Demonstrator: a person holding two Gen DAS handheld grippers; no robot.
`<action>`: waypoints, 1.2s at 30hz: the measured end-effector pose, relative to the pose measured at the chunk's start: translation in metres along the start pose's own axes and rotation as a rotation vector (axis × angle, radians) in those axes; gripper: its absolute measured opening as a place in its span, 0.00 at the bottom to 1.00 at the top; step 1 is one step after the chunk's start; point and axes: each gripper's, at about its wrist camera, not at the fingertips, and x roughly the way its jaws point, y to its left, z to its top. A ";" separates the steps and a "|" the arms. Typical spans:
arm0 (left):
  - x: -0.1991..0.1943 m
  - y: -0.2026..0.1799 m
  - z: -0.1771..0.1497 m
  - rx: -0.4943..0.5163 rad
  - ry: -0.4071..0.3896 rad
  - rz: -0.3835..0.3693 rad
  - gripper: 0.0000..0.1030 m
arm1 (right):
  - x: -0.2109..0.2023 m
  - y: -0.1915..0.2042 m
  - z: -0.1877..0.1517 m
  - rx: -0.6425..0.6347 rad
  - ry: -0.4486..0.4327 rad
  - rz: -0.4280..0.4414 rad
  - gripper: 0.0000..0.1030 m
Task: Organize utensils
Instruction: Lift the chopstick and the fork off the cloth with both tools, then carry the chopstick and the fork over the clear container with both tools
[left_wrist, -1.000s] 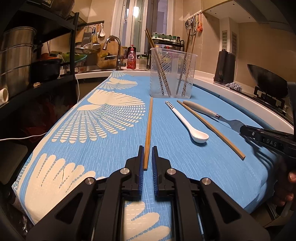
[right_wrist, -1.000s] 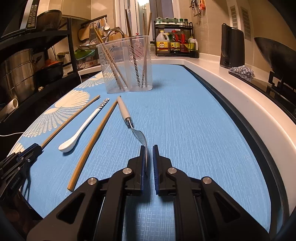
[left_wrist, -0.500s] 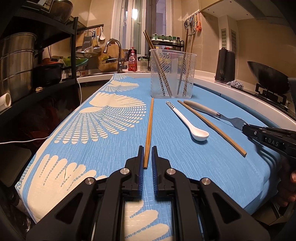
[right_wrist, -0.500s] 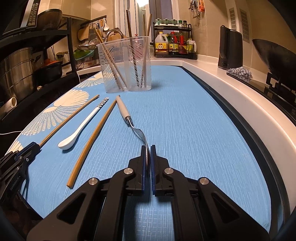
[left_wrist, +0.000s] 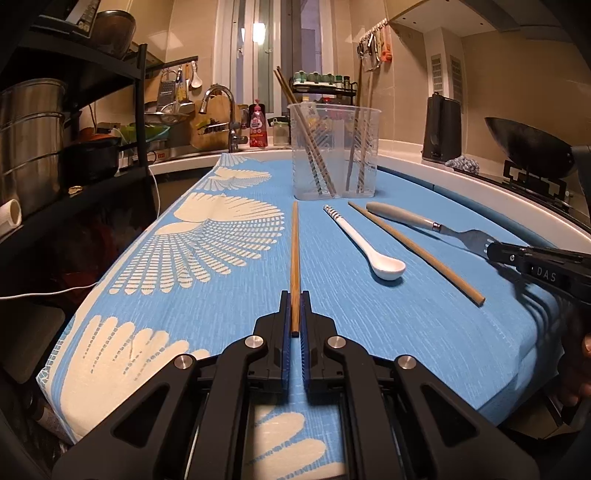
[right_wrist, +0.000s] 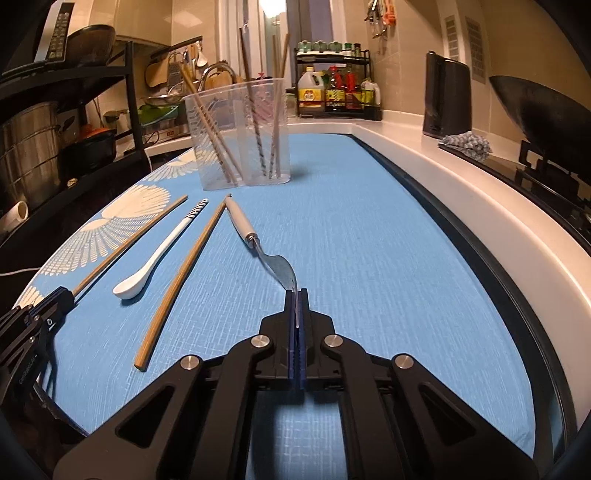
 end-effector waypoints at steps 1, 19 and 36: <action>0.000 0.000 -0.001 -0.003 0.001 -0.001 0.05 | 0.000 -0.001 -0.002 0.004 0.003 -0.013 0.02; 0.002 -0.002 -0.001 0.008 -0.003 -0.005 0.05 | -0.004 0.001 -0.006 -0.005 -0.008 -0.033 0.01; -0.045 -0.003 0.058 0.025 -0.156 -0.053 0.05 | -0.053 0.001 0.049 -0.041 -0.133 -0.060 0.01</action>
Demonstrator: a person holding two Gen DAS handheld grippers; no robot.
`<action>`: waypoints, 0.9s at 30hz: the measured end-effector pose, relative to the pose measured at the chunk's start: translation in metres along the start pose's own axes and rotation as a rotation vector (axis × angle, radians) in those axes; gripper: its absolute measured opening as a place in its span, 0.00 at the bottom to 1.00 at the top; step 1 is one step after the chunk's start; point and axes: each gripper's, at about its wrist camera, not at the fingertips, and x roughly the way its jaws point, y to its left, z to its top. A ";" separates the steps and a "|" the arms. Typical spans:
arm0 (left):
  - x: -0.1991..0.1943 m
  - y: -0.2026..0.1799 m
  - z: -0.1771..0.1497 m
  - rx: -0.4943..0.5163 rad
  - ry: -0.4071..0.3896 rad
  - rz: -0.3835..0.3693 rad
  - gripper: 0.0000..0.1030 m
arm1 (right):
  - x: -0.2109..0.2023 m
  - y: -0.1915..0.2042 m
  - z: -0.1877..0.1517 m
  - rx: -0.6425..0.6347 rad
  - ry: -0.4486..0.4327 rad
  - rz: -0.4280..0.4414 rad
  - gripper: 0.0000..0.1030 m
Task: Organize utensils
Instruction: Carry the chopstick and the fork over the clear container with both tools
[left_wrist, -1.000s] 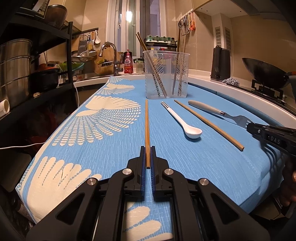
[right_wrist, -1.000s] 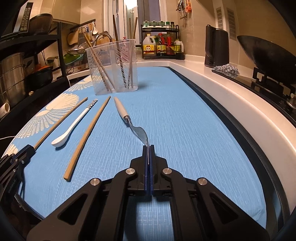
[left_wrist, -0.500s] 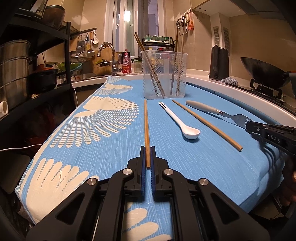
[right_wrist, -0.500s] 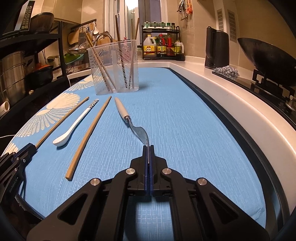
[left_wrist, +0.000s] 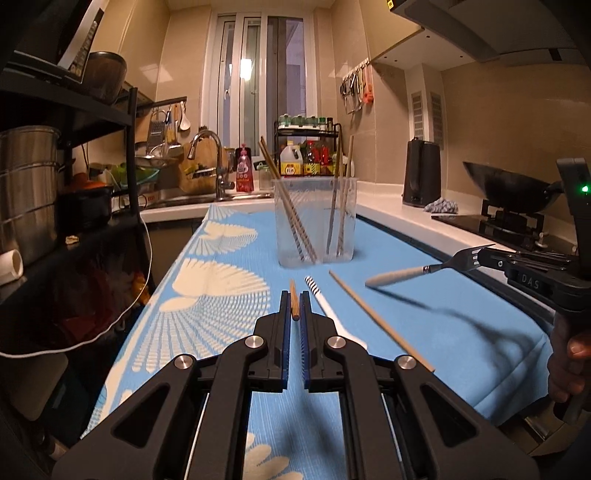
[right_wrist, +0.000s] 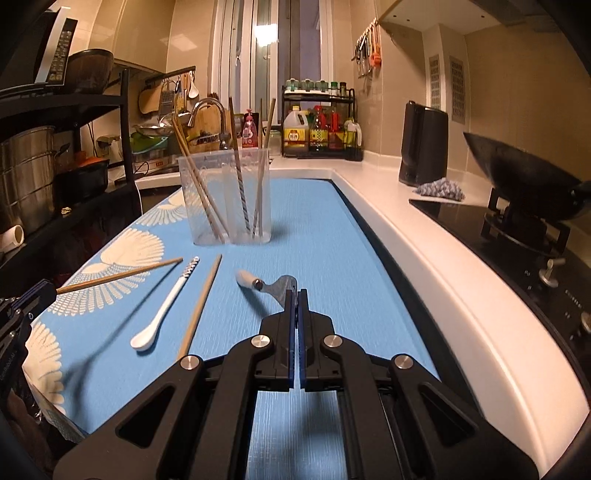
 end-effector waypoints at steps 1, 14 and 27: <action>-0.001 0.000 0.004 0.001 -0.006 -0.003 0.05 | -0.001 0.000 0.003 -0.001 -0.005 0.000 0.01; -0.004 0.003 0.059 0.003 -0.014 -0.035 0.05 | -0.011 -0.002 0.032 -0.005 -0.022 0.003 0.01; 0.016 0.020 0.128 -0.033 0.050 -0.093 0.05 | -0.012 0.004 0.072 -0.027 -0.040 0.008 0.02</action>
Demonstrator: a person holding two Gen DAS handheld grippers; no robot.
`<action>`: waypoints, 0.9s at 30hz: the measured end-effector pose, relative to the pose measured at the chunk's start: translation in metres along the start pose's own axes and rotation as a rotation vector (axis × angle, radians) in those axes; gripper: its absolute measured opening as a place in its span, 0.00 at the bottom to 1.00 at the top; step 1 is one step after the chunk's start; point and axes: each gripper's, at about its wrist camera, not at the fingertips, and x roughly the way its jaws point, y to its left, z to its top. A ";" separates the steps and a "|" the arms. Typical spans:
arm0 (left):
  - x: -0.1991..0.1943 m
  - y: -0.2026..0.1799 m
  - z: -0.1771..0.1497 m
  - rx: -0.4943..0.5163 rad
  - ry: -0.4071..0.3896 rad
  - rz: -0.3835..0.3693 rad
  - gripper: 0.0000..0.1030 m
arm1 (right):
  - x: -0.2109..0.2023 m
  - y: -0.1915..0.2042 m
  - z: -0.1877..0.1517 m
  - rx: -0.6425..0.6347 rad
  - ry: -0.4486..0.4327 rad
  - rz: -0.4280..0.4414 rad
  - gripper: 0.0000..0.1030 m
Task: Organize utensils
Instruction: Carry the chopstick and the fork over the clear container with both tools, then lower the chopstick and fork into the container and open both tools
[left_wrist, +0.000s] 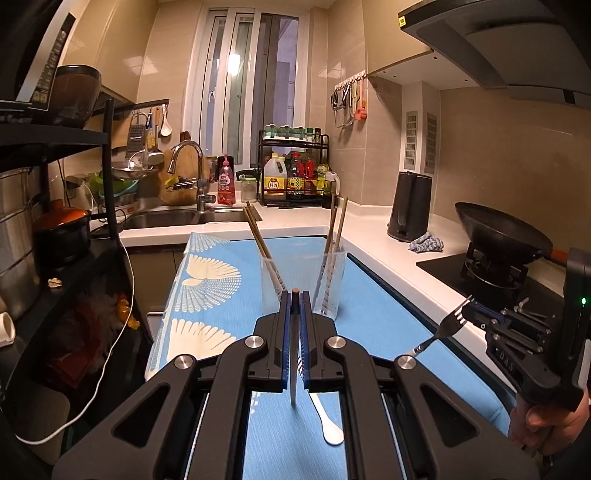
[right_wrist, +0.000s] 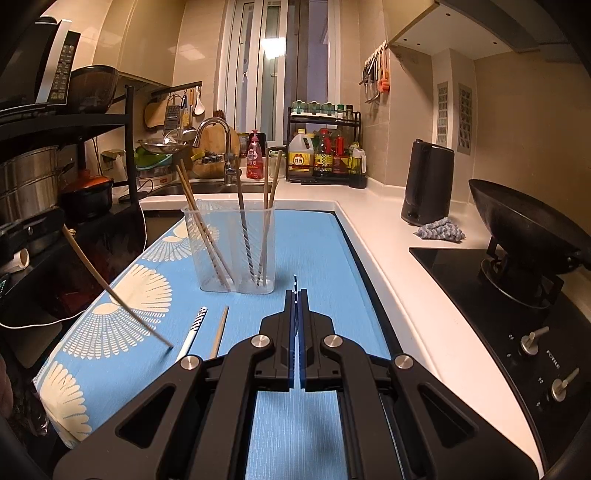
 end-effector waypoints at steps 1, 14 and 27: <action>0.002 0.001 0.005 0.002 0.010 -0.004 0.05 | 0.000 0.001 0.003 -0.004 -0.004 0.001 0.02; 0.019 0.020 0.049 -0.025 0.060 -0.058 0.05 | 0.006 0.008 0.061 -0.091 -0.023 0.040 0.01; 0.068 0.038 0.155 -0.032 -0.014 -0.128 0.05 | 0.043 0.007 0.179 -0.124 -0.117 0.029 0.01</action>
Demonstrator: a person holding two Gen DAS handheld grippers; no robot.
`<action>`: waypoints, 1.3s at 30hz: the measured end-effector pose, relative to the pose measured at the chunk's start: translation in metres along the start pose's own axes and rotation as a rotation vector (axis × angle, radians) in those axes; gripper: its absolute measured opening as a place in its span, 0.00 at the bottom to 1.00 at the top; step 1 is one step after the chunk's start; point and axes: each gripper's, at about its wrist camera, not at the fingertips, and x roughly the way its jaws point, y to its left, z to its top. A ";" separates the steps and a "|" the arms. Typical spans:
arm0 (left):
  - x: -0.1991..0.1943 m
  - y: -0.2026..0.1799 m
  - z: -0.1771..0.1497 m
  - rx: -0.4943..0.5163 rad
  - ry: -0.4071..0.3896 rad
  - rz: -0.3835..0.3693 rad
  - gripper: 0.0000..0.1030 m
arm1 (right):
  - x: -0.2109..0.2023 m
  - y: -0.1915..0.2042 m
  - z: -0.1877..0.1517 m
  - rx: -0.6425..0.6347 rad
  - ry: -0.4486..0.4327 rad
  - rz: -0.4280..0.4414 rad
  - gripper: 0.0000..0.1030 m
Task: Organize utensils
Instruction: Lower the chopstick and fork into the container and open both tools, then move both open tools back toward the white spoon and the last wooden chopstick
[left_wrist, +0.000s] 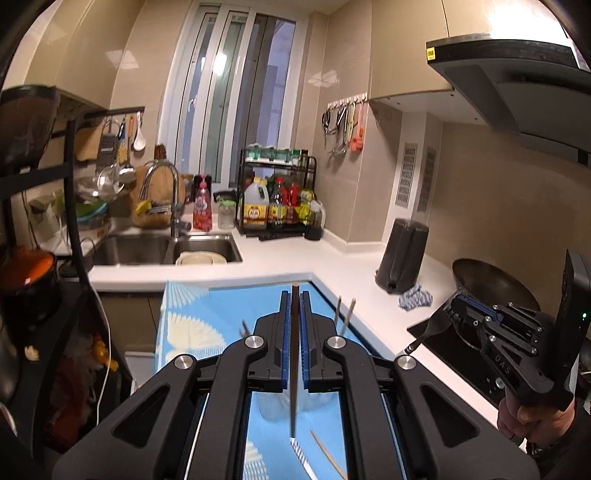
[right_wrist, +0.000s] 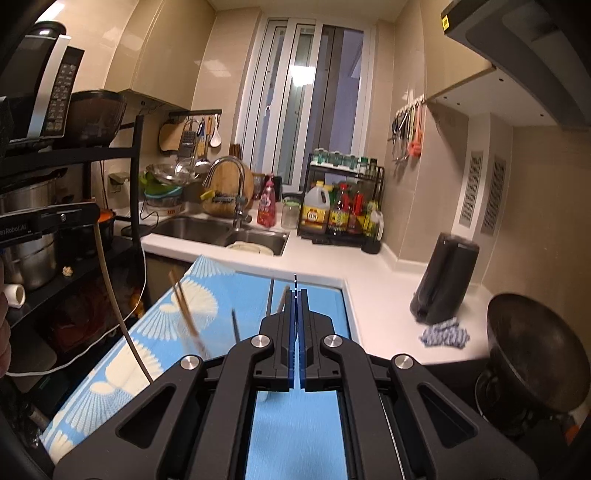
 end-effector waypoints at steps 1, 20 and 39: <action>0.005 0.001 0.009 0.004 -0.009 -0.005 0.04 | 0.005 -0.001 0.007 -0.002 -0.010 -0.006 0.01; 0.166 0.008 -0.022 -0.011 0.183 -0.034 0.04 | 0.137 0.018 -0.011 -0.056 0.135 0.039 0.02; 0.099 -0.006 0.001 0.035 0.059 0.004 0.38 | 0.062 -0.011 -0.008 0.036 0.087 0.006 0.23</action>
